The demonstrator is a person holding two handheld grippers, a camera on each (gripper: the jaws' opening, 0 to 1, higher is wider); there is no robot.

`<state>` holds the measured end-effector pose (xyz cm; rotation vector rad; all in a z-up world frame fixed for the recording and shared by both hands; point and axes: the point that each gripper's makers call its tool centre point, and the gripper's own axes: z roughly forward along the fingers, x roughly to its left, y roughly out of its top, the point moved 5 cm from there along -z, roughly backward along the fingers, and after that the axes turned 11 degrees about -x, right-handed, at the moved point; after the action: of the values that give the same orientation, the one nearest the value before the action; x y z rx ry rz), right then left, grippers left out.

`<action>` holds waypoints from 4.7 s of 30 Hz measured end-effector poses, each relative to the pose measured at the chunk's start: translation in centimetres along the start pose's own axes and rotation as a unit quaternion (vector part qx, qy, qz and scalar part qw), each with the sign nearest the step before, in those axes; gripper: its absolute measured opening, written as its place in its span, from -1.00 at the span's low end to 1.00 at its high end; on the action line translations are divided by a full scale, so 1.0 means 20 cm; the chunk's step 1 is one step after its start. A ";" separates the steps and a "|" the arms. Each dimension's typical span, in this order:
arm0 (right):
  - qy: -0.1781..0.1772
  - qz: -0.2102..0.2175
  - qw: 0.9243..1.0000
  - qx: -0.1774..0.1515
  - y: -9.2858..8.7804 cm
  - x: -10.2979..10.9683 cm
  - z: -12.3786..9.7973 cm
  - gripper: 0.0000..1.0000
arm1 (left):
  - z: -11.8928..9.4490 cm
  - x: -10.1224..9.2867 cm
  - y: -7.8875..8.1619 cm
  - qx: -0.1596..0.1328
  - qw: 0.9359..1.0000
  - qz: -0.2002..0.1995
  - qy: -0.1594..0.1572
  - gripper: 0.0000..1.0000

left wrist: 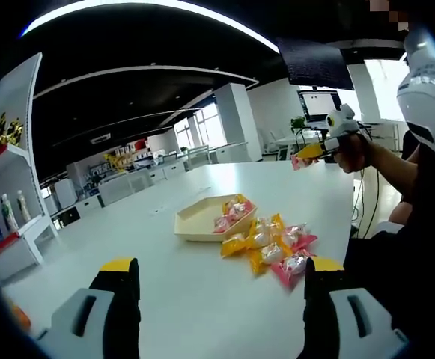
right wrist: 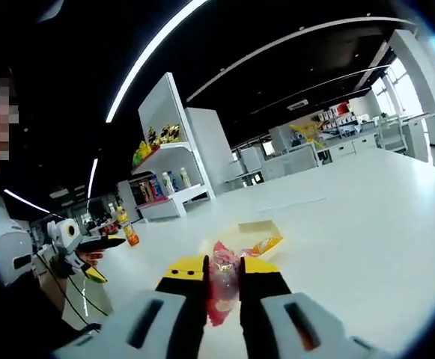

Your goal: Pick up the marshmallows scattered on the table and place them into the bowl on the table

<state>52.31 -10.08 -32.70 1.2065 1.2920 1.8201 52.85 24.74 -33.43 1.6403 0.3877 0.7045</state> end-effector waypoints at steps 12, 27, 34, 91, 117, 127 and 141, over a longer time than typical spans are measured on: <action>0.006 -0.023 1.000 0.000 0.03 0.04 0.07 -0.74 | -0.01 0.01 0.00 0.000 1.000 0.001 0.001 0.81; 0.039 -0.028 0.999 0.002 0.05 0.09 0.30 -0.75 | -0.02 0.03 0.00 0.000 1.000 0.001 0.004 0.81; 0.046 -0.033 0.998 0.002 0.05 0.08 0.45 -0.76 | -0.02 0.05 -0.01 -0.001 1.000 0.000 0.006 0.81; 0.042 -0.074 0.991 0.100 -0.43 -0.09 1.10 -0.78 | 0.01 0.15 -0.14 0.025 0.999 -0.025 0.014 0.80; 0.030 -0.078 0.990 0.112 -0.49 -0.09 1.08 -0.64 | 0.01 0.14 -0.15 0.027 0.999 -0.024 0.010 0.79; 0.027 -0.090 0.989 0.113 -0.48 -0.10 1.08 -0.50 | 0.01 0.13 -0.15 0.028 0.999 -0.023 0.010 0.79; 0.032 -0.106 0.988 0.104 -0.45 -0.06 1.07 0.04 | 0.00 0.13 -0.12 0.026 0.999 -0.018 0.011 0.79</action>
<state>71.96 0.41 -39.01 1.0756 1.6151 1.6142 55.15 26.75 -35.28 1.6722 0.4535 0.6902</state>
